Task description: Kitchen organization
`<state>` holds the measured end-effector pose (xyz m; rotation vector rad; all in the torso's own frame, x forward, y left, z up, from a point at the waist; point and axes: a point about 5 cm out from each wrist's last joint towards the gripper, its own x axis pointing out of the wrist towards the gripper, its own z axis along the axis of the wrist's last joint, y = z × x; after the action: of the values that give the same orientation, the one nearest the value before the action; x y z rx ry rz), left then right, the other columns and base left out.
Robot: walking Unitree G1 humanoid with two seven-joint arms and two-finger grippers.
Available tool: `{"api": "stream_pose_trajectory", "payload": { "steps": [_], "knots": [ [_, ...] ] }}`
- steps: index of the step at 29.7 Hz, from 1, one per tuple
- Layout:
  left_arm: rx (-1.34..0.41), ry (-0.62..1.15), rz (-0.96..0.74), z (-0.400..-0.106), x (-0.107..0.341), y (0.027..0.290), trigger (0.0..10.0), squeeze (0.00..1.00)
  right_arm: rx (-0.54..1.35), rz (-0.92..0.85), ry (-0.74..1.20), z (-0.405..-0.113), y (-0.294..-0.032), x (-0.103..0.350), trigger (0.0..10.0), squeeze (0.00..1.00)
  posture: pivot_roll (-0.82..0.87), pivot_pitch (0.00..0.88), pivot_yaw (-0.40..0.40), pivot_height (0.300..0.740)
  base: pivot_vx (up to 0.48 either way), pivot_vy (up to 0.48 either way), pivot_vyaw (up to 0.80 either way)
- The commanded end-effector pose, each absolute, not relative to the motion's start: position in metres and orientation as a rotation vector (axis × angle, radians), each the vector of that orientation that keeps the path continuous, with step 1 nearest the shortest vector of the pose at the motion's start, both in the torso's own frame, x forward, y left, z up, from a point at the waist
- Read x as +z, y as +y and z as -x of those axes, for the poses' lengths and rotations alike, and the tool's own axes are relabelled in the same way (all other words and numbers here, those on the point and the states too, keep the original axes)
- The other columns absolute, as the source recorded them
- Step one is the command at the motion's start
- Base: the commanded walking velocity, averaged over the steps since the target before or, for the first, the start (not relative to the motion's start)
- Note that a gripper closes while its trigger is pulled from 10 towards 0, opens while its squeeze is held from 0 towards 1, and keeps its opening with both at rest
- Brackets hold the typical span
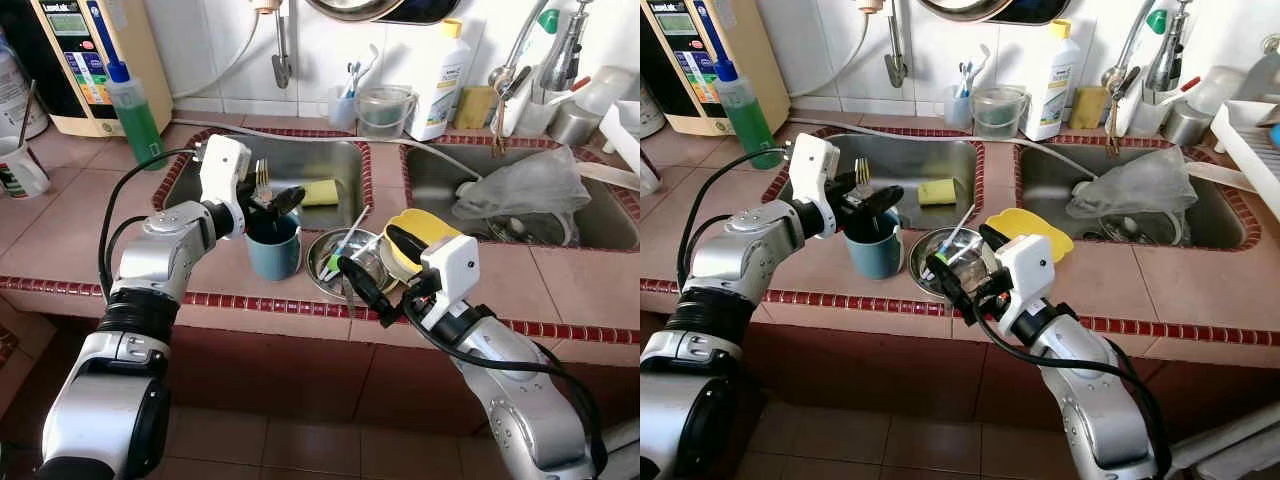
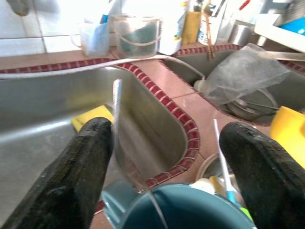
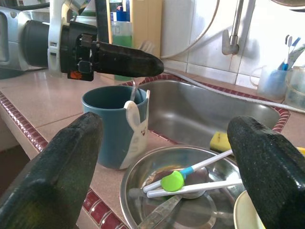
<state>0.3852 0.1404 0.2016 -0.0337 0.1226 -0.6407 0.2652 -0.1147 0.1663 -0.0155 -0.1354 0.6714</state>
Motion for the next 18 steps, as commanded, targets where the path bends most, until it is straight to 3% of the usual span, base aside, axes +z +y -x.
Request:
{"api": "stream_pose_trajectory", "payload": {
  "steps": [1,3,4,9,10,11,12,15,16,18],
  "knots": [
    [-0.644,0.117,0.042,-0.3881,0.2077,0.1407,1.5,0.00,0.675,0.025,-0.150,-0.2637,-0.1137,0.1691,10.0,0.00,-0.10,0.017,0.068,0.740,0.000,0.000,0.00],
    [-0.646,0.117,0.041,-0.3883,0.2080,0.1403,1.8,0.00,0.674,0.026,-0.150,-0.2636,-0.1137,0.1690,10.0,0.00,-0.10,0.017,0.069,0.740,0.000,0.000,0.00],
    [-0.650,0.117,0.044,-0.3884,0.2081,0.1399,0.0,0.00,0.673,0.028,-0.149,-0.2637,-0.1137,0.1689,10.0,0.00,-0.10,0.017,0.070,0.740,0.000,0.000,0.00],
    [-0.659,0.122,0.044,-0.3891,0.2080,0.1382,0.2,0.00,0.669,0.032,-0.150,-0.2636,-0.1139,0.1688,10.0,0.00,-0.10,0.017,0.070,0.740,0.000,0.000,0.00],
    [-0.661,0.122,0.042,-0.3891,0.2080,0.1382,1.8,0.00,0.668,0.033,-0.151,-0.2636,-0.1137,0.1688,10.0,0.00,-0.11,0.015,0.072,0.740,0.000,0.000,0.00],
    [-0.663,0.121,0.040,-0.3892,0.2081,0.1382,2.8,0.00,0.667,0.033,-0.152,-0.2634,-0.1136,0.1690,10.0,0.00,-0.11,0.017,0.074,0.740,0.000,0.000,0.00],
    [-0.663,0.121,0.039,-0.3894,0.2080,0.1380,1.3,0.00,0.665,0.033,-0.152,-0.2634,-0.1137,0.1689,10.0,0.00,-0.11,0.016,0.074,0.740,0.000,0.000,0.00],
    [-0.665,0.120,0.040,-0.3897,0.2081,0.1374,1.1,0.00,0.663,0.034,-0.153,-0.2634,-0.1139,0.1689,10.0,0.00,-0.11,0.017,0.074,0.740,0.000,0.000,0.00],
    [-0.669,0.118,0.039,-0.3899,0.2083,0.1368,0.0,0.00,0.662,0.034,-0.154,-0.2635,-0.1140,0.1692,10.0,0.00,-0.11,0.017,0.076,0.740,0.000,0.000,0.00],
    [-0.668,0.118,0.037,-0.3901,0.2086,0.1364,0.1,0.00,0.660,0.036,-0.155,-0.2636,-0.1142,0.1693,10.0,0.00,-0.11,0.016,0.076,0.740,0.000,0.000,0.00]
  ]
}}
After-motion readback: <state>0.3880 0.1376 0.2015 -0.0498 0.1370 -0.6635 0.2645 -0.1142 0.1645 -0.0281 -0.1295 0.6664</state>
